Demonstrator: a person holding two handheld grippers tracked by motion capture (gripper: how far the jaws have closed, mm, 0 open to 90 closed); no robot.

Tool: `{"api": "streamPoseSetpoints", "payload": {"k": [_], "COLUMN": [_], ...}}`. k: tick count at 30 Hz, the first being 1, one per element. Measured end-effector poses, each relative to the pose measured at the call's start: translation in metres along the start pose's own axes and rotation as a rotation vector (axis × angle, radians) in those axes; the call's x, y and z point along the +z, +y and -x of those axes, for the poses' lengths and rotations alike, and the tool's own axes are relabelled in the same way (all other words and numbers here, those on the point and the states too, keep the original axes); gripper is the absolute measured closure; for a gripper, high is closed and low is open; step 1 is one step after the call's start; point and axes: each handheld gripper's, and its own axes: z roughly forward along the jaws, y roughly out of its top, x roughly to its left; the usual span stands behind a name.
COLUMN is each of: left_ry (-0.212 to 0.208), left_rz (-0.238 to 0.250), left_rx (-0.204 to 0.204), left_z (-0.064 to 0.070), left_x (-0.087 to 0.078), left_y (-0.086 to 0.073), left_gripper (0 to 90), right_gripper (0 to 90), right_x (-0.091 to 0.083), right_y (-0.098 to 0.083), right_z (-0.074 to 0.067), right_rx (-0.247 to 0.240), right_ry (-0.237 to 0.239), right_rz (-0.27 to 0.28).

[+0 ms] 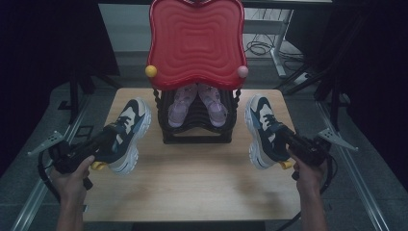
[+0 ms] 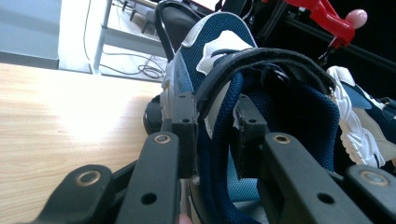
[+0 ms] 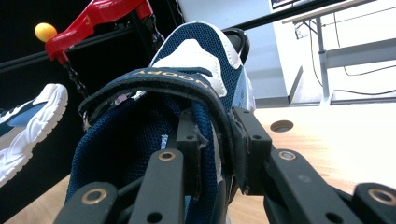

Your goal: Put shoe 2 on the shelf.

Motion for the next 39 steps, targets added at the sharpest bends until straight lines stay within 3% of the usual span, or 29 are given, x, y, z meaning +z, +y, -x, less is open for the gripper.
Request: {"api": "streamPoseSetpoints", "payload": {"k": [11, 23, 39], "left_ry": [-0.001, -0.007, -0.007], "left_rz": [0.032, 0.08, 0.134], "left_rx": [-0.016, -0.018, -0.035], "left_z": [-0.006, -0.008, -0.007], "left_x": [0.008, 0.018, 0.033], "left_y": [0.019, 0.047, 0.072], "left_gripper": [74.7, 74.7, 74.7], "right_gripper": [74.0, 74.0, 73.9], "right_x": [0.007, 0.019, 0.033], "right_y": [0.019, 0.037, 0.057], "right_z": [0.0, 0.001, 0.003], "right_rx": [-0.015, -0.017, -0.005], "right_ry": [-0.024, -0.009, -0.003], "right_rz": [0.053, 0.088, 0.118]}}
